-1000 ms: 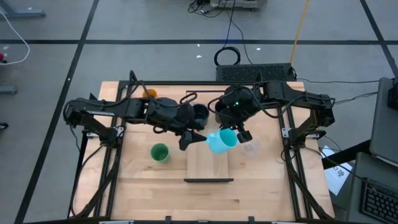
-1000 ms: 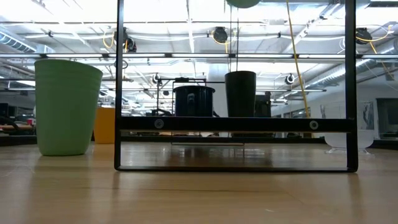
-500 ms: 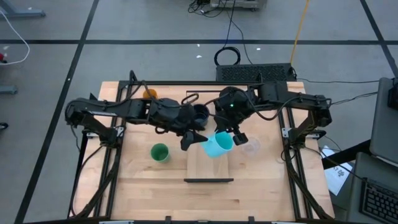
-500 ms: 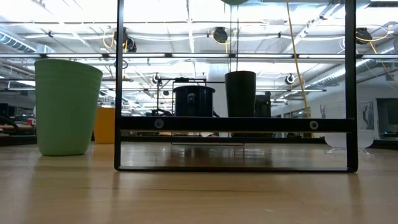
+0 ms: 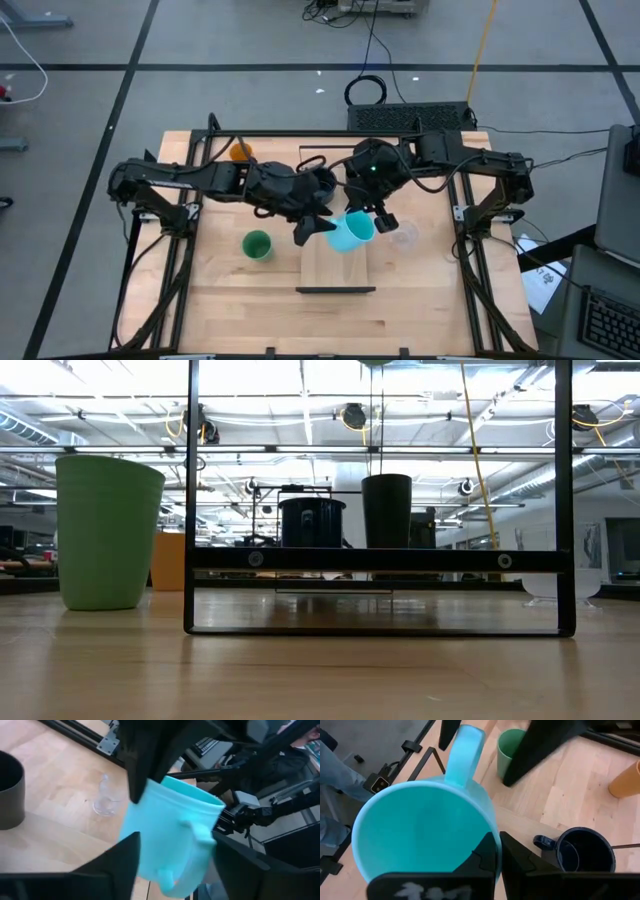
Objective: Stack small to large cups/mugs on shelf
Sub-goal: Put the light blue mug on the shelf
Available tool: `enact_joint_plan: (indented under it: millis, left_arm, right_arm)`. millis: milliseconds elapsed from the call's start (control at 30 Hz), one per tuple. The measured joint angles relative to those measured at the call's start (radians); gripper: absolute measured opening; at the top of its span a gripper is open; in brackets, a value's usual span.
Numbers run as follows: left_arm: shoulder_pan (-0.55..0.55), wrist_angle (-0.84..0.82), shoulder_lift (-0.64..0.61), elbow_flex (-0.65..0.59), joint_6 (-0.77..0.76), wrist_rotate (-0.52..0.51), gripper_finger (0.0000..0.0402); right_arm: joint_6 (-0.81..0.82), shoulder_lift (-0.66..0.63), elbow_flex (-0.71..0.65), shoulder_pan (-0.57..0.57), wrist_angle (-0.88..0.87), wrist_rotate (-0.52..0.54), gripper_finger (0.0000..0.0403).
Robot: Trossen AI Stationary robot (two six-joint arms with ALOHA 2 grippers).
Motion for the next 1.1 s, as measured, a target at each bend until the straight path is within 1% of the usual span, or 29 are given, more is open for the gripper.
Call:
enact_joint_plan:
  millis: [67,233,267,400,733,867,1000,1100]
  left_arm:
    - [0.0,0.0,0.0,0.0,0.007,0.011,0.0185]
    - [-0.002,0.021,0.0,0.0,0.057,0.013,0.0055]
    - [-0.002,0.028,0.0,0.002,0.073,0.02,0.0043]
    - [-0.002,0.025,0.0,0.002,0.079,0.048,0.0043]
    - [-0.002,0.015,0.0,0.002,0.098,0.039,0.0043]
    - [-0.002,0.005,0.0,0.002,0.096,0.01,0.0043]
    - [-0.002,-0.033,-0.001,0.0,0.095,-0.009,0.0043]
    - [-0.003,-0.048,-0.002,-0.002,0.089,-0.049,0.0043]
  right_arm:
    - [0.0,0.0,0.0,0.0,0.0,0.0,0.0]
    - [-0.001,0.0,0.0,-0.001,0.0,0.001,0.0]
    - [-0.004,0.0,0.0,-0.001,0.002,-0.004,0.0]
    - [-0.003,0.0,0.0,0.0,0.005,-0.004,0.0]
    - [0.0,-0.002,0.0,0.0,-0.015,0.004,0.0003]
    - [0.008,-0.002,0.0,-0.001,-0.023,0.02,0.0019]
    - [-0.002,-0.004,0.0,-0.002,-0.055,0.063,0.003]
    - [-0.01,-0.016,0.0,0.0,-0.069,0.055,0.0036]
